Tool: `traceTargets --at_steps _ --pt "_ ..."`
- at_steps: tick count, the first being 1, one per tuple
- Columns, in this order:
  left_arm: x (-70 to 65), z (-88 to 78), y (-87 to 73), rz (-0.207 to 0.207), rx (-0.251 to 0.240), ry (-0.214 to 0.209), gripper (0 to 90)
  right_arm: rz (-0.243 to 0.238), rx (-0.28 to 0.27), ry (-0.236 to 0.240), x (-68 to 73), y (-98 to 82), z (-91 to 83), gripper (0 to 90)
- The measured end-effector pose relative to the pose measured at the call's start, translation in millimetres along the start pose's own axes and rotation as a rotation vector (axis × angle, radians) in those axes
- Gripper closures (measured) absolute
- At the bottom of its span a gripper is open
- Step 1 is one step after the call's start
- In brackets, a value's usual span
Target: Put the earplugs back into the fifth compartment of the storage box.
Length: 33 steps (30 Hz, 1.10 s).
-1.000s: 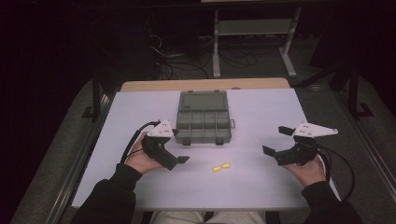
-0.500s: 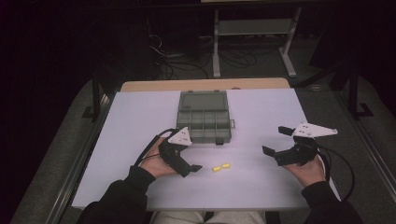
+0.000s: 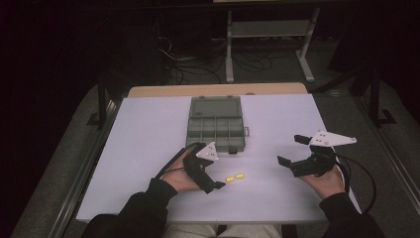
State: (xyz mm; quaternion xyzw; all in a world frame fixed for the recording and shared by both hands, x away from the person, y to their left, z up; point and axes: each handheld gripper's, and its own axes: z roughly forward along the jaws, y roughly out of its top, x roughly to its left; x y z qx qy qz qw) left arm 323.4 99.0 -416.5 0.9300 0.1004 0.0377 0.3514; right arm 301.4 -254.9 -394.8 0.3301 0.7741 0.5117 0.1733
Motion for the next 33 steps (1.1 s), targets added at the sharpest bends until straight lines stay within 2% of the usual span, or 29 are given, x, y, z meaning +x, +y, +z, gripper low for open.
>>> traceTargets --at_steps 8,15,19,23,27,33 --pt "-4.5 19.9 7.9 0.025 0.028 -0.03 0.7 -0.004 0.001 0.004 0.3 0.1 0.6 0.0" --pt "-5.9 30.2 9.3 0.039 0.044 -0.068 11.7 -0.006 0.003 0.007 0.1 0.0 1.1 0.0" --pt "-4.3 28.9 9.0 0.037 0.039 -0.067 15.9 -0.007 -0.001 0.011 0.5 0.1 1.1 0.0" --pt "-2.9 27.3 8.4 0.051 0.034 -0.082 27.2 -0.008 0.001 0.013 0.8 0.2 1.2 0.0" --pt "-2.4 29.1 7.2 0.061 0.048 -0.103 43.0 -0.008 0.005 0.016 0.7 0.2 1.4 0.0" --pt "-1.2 28.9 7.0 0.081 0.036 -0.091 58.3 -0.008 0.007 0.018 1.1 0.3 1.4 0.0"
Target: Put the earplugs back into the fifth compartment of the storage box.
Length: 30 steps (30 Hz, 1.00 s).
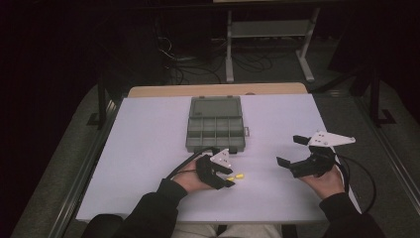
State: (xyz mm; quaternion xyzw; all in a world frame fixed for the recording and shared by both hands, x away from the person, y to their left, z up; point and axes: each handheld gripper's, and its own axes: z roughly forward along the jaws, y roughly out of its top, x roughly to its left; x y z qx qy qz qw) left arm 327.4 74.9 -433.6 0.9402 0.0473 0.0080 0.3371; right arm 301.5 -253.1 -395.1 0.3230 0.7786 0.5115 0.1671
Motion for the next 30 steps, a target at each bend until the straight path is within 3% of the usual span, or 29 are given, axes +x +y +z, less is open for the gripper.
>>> traceTargets --at_steps 7,11,17,23,30 --pt "2.9 1.9 -1.5 0.005 0.005 0.001 71.2 0.0 0.0 0.001 -0.2 -0.1 0.1 0.0" --pt "6.8 2.7 -2.4 -0.029 0.005 -0.016 79.8 0.0 0.003 0.007 0.1 0.0 0.2 0.0" --pt "9.6 -1.5 -2.4 -0.043 0.003 -0.01 82.0 0.0 0.005 0.006 0.1 -0.1 0.3 0.0" --pt "12.6 -15.1 -0.4 -0.043 -0.022 0.008 82.0 0.0 0.003 0.004 -0.1 -0.1 -0.1 0.0" --pt "24.6 -47.7 -0.3 -0.071 -0.087 0.059 82.0 0.002 0.005 0.003 0.0 -0.1 0.0 0.0"
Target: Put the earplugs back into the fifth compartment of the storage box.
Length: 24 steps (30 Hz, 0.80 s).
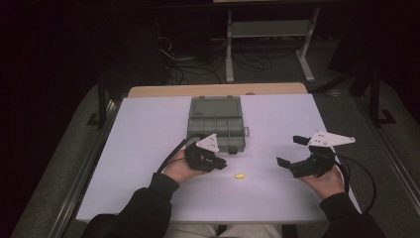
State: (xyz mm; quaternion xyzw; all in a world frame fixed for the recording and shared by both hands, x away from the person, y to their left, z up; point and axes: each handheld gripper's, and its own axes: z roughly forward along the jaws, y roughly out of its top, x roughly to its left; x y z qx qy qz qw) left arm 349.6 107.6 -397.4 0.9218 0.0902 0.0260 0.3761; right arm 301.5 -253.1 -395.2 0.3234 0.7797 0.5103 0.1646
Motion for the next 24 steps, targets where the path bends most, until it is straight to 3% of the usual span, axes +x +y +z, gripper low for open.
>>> traceTargets --at_steps 24 --pt "36.9 -62.5 7.2 -0.038 -0.011 0.131 82.0 0.0 0.004 -0.002 0.1 -0.3 0.5 0.0"
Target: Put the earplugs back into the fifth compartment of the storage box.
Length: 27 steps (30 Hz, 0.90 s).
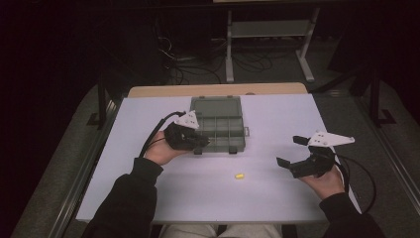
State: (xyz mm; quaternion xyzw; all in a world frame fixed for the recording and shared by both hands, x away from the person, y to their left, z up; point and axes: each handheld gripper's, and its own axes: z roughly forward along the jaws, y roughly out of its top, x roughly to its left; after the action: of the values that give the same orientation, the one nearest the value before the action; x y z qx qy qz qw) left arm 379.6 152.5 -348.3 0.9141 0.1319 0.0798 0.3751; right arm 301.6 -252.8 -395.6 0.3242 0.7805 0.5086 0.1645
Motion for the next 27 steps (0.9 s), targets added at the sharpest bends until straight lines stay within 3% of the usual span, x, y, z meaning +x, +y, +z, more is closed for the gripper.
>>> traceTargets --at_steps 5,9,13,19,27 --pt "13.6 -8.9 -1.4 -0.027 -0.003 0.035 82.0 -0.002 0.0 0.003 0.0 -0.1 0.3 0.0" --pt "27.6 -10.9 -12.1 -0.086 -0.02 0.071 82.0 -0.001 0.006 -0.002 0.1 -0.3 1.1 0.0" --pt "34.2 -10.3 -20.0 -0.114 -0.024 0.092 82.0 -0.001 0.001 -0.006 -0.6 -0.2 0.4 0.0" --pt "45.7 -3.2 -40.0 -0.166 -0.005 0.127 82.0 0.001 0.006 -0.005 -0.4 -0.6 1.2 0.0" --pt "53.9 9.2 -51.6 -0.195 0.013 0.139 82.0 0.004 0.005 -0.006 -1.3 -0.6 0.9 0.0"
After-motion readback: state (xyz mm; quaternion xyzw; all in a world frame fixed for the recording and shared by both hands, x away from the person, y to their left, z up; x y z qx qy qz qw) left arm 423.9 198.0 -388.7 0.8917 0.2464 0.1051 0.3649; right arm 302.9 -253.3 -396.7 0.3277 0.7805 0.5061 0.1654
